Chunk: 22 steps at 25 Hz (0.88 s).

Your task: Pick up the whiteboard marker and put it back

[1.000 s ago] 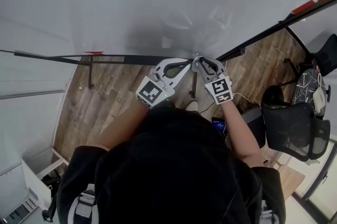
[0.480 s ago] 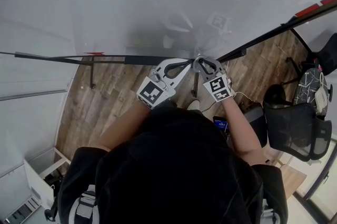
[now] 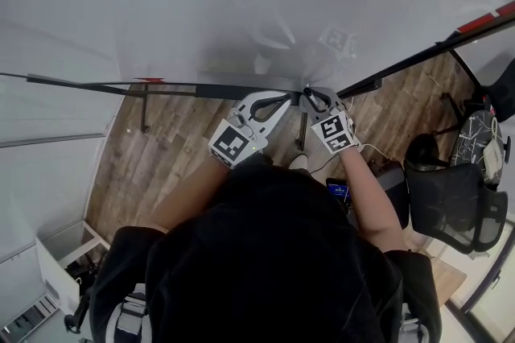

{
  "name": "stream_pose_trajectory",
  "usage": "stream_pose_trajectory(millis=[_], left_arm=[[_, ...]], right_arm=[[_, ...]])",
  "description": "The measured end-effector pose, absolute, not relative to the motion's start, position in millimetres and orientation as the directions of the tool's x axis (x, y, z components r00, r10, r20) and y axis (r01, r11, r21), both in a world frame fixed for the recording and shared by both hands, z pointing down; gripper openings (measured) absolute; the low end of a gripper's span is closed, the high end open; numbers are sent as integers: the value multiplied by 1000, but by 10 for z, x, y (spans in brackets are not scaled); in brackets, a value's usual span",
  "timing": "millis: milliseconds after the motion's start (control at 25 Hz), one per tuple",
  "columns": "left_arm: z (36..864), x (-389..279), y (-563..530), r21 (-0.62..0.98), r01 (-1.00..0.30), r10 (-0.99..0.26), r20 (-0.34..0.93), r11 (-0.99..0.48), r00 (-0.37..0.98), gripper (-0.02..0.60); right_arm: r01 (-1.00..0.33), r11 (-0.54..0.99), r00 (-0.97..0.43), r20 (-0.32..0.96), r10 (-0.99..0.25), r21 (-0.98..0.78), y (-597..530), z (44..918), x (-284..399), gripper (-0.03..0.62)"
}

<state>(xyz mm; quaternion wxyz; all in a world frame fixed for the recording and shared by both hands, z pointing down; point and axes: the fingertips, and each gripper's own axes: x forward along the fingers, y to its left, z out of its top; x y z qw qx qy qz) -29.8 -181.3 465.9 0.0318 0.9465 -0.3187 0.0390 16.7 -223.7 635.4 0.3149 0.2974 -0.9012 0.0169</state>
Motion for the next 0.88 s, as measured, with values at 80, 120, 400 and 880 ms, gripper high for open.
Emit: stream_pose_trajectory(millis=[80,120,400,880], left_arm=[[4665,-353,-1803,37,-615,-610,96,-788,787,3],[4662,-379,-1794,37,-619,-613,99,-785,784,3],[4673,-441,-1766,42,-634,-628,99,-772,772,3],[4715,-470,-1686,49,-641,-633,109,-766,766,3]], right_arm=[[-536,828,-625,580,-522,166,-2235,6372,119,67],[-533,829,-625,580,-522,171,-2233,6380,100,67],[-527,833,-627,584,-515,169,-2233,6414,106,69],[-562,816,-613,597,-518,131,-2094,6368,305,103]])
